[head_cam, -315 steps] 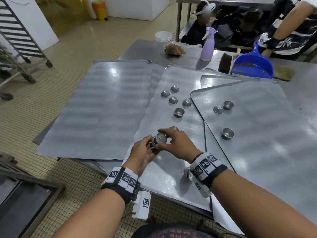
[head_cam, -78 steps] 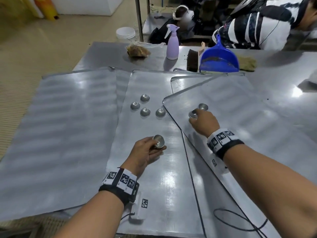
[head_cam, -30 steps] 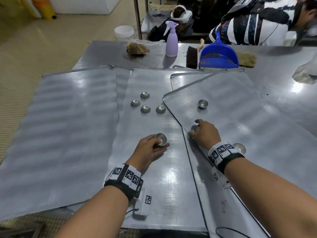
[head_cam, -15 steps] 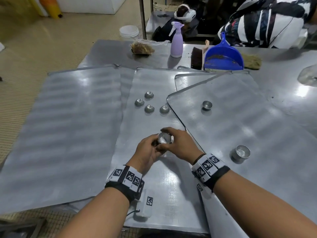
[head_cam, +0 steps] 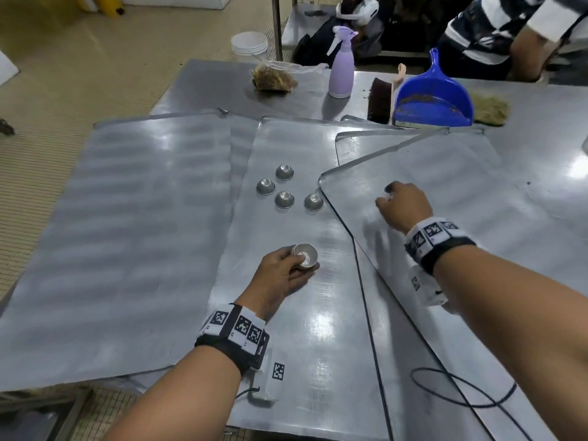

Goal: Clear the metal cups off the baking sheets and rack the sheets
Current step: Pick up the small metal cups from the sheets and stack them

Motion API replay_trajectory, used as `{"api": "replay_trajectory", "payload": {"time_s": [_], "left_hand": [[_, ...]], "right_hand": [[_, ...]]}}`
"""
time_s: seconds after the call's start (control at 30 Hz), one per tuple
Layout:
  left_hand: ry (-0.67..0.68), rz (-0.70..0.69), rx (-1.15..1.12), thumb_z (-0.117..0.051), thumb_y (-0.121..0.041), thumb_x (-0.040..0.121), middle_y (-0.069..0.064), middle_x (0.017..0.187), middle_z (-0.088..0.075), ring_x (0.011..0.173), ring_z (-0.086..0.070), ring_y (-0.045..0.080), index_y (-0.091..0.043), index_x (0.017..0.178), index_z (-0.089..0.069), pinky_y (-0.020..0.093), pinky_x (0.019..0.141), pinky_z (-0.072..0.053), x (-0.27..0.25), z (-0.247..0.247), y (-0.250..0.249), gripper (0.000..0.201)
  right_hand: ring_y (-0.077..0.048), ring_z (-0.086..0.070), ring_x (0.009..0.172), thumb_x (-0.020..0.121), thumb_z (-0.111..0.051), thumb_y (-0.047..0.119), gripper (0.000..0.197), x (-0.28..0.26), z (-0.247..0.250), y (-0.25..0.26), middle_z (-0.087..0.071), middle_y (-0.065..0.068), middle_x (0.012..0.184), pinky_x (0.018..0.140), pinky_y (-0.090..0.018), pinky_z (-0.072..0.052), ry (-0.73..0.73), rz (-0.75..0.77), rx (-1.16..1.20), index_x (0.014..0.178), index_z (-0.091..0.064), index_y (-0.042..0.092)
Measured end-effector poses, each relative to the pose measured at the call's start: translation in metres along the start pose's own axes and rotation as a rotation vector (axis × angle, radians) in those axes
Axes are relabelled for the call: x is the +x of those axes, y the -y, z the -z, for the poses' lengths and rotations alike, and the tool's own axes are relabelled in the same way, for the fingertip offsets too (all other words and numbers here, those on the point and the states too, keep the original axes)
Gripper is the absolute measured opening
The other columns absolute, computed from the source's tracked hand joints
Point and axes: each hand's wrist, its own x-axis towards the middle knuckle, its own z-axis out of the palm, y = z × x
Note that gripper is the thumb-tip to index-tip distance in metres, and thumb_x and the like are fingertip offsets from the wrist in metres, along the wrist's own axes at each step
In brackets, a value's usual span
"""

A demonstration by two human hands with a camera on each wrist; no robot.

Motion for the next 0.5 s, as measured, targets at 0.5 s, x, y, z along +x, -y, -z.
{"api": "replay_trajectory", "payload": {"time_s": [0.5], "left_hand": [[-0.008,0.002,-0.044,-0.053,0.0,0.098,0.027,0.117,-0.072,0.107,-0.075,0.032,-0.002,0.125,-0.064,0.025,0.076,-0.059,0.017,0.012,-0.008,0.029]], "right_hand": [[-0.034,-0.061,0.093,0.089,-0.066,0.029,0.027,0.042,-0.019,-0.012,-0.067,-0.017,0.107,0.075,-0.035,-0.046,0.077,0.016,-0.153,0.103,-0.065,0.006]]}}
